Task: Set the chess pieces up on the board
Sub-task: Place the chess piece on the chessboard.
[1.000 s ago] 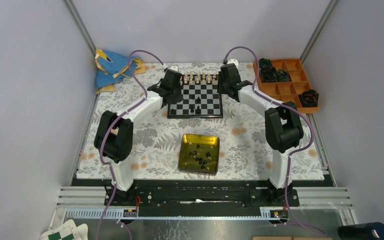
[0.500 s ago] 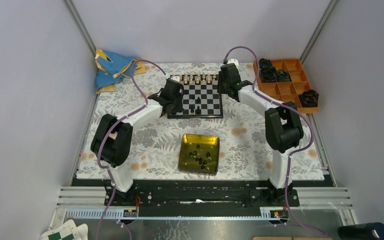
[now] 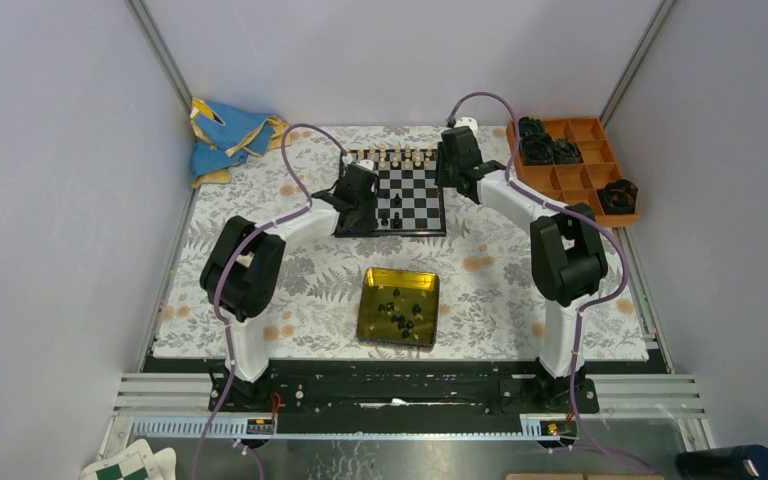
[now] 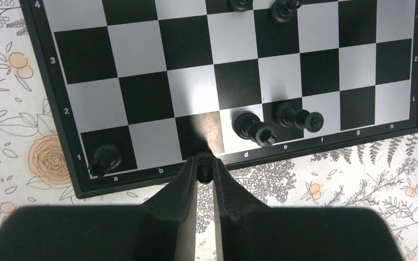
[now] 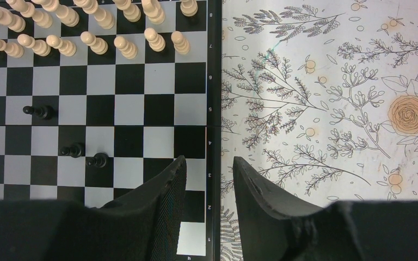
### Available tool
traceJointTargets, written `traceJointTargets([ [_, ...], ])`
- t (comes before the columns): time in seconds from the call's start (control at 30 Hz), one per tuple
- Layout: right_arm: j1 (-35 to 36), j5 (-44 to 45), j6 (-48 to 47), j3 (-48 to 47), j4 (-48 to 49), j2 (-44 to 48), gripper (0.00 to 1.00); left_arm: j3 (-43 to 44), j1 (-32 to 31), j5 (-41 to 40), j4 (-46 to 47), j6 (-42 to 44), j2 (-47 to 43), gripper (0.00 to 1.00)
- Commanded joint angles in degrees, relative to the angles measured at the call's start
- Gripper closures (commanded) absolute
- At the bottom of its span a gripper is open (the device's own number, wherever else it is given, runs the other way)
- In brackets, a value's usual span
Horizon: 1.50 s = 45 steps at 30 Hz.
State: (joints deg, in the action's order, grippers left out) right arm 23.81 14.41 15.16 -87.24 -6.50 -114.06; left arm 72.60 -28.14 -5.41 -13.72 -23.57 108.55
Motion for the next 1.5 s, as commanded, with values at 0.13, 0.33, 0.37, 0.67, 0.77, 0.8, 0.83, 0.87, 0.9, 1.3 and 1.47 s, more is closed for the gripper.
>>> traceJointTargets([
  [0.13, -0.78, 1.14, -0.57, -0.34, 2.47, 3.52, 0.56, 4.39, -0.92, -1.63, 2.77, 1.58, 3.07, 1.00],
  [0.33, -0.97, 0.85, -0.34, -0.44, 2.54, 2.96, 0.56, 5.58, -1.12, -2.61, 2.13, 2.02, 4.34, 0.99],
  [0.37, -0.96, 0.75, -0.34, -0.47, 2.49, 2.93, 0.56, 5.63, -1.13, -2.85, 2.03, 2.11, 4.52, 0.99],
  [0.67, -1.04, 0.38, -0.13, -1.21, 2.55, 1.93, 0.56, 5.93, -1.17, -5.28, 1.50, 3.17, 5.21, 0.97],
  [0.77, -0.98, 0.38, -0.13, -1.52, 2.44, 1.66, 0.56, 6.31, -1.13, -5.35, 1.20, 3.36, 5.56, 0.97],
  [0.8, -1.01, 0.38, -0.06, -1.60, 2.46, 1.52, 0.57, 6.39, -1.17, -5.47, 1.09, 3.44, 5.51, 0.97],
  [0.83, -1.02, 0.37, -0.04, -1.68, 2.35, 1.49, 0.57, 6.37, -1.14, -5.51, 1.01, 3.45, 5.57, 0.97],
  [0.87, -1.00, 0.29, -0.04, -1.62, 2.37, 1.46, 0.57, 6.27, -1.19, -5.57, 1.06, 3.52, 5.61, 0.97],
  [0.9, -0.98, 0.30, -0.04, -1.66, 2.38, 1.43, 0.57, 6.16, -1.21, -5.58, 1.06, 3.53, 5.62, 0.97],
  [1.3, -1.02, -0.08, 0.01, -1.88, 2.26, 1.20, 0.56, 5.41, -1.74, -5.79, 0.80, 3.54, 5.11, 0.68],
  [1.47, -0.96, -0.15, 0.05, -1.79, 2.34, 1.21, 0.56, 5.35, -1.91, -6.27, 0.37, 3.49, 4.68, 0.64],
])
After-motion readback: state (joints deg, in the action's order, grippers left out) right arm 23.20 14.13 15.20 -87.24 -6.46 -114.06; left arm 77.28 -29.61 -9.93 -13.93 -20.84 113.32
